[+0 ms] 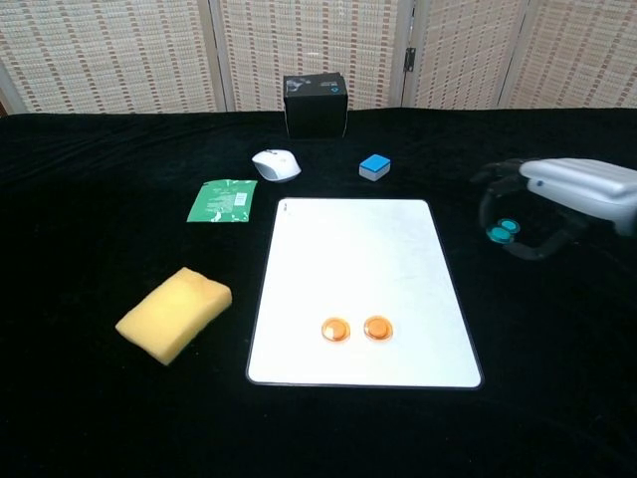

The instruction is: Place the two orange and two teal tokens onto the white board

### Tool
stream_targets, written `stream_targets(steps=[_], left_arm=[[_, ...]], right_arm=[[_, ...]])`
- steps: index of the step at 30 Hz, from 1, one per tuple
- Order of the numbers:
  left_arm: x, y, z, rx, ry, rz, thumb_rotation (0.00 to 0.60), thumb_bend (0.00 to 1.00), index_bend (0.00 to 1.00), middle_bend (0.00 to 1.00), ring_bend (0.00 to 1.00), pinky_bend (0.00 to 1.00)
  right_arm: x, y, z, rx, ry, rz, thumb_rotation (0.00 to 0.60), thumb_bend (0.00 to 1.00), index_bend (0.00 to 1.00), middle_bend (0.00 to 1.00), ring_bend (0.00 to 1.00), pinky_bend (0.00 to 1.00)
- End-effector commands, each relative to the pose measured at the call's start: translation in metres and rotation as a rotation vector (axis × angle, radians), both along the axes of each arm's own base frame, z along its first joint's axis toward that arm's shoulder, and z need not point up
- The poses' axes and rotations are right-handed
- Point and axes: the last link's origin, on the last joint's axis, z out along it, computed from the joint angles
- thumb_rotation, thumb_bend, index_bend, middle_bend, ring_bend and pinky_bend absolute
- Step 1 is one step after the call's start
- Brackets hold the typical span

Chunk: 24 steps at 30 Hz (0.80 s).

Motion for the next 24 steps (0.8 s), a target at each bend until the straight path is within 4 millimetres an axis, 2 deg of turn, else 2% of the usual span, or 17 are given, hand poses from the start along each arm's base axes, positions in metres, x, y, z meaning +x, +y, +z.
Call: stream_targets(steps=[1,6,12,20,22,24], left_arm=[[0.0,0.0,0.001,0.003,-0.002,-0.001,0.6,0.17,0.01,0.0,0.0,0.0],[-0.002,-0.002,0.002,0.004,-0.002,0.005,0.6,0.18,0.01,0.0,0.0,0.0],[-0.007,-0.004,0.002,0.004,-0.003,0.023,0.6,0.17,0.01,0.0,0.0,0.0],[-0.012,-0.005,0.001,0.002,-0.005,0.033,0.6,0.17,0.01,0.0,0.0,0.0],[-0.014,-0.005,0.001,0.002,-0.006,0.038,0.6,0.17,0.01,0.0,0.0,0.0],[-0.015,-0.006,0.001,0.002,-0.007,0.042,0.6,0.17,0.01,0.0,0.0,0.0]], right_arm=[[0.042,-0.01,-0.02,0.055,-0.006,0.072,0.6,0.46,0.54,0.12,0.0,0.0],[0.082,-0.021,-0.049,0.096,0.005,0.127,0.6,0.46,0.54,0.12,0.0,0.0],[0.11,-0.03,-0.074,0.107,0.034,0.159,0.6,0.45,0.54,0.12,0.0,0.0],[0.128,-0.034,-0.092,0.123,0.063,0.175,0.6,0.46,0.53,0.12,0.0,0.0],[0.128,-0.033,-0.095,0.125,0.076,0.178,0.6,0.46,0.49,0.11,0.0,0.0],[0.128,-0.032,-0.096,0.13,0.081,0.18,0.6,0.46,0.37,0.09,0.0,0.0]])
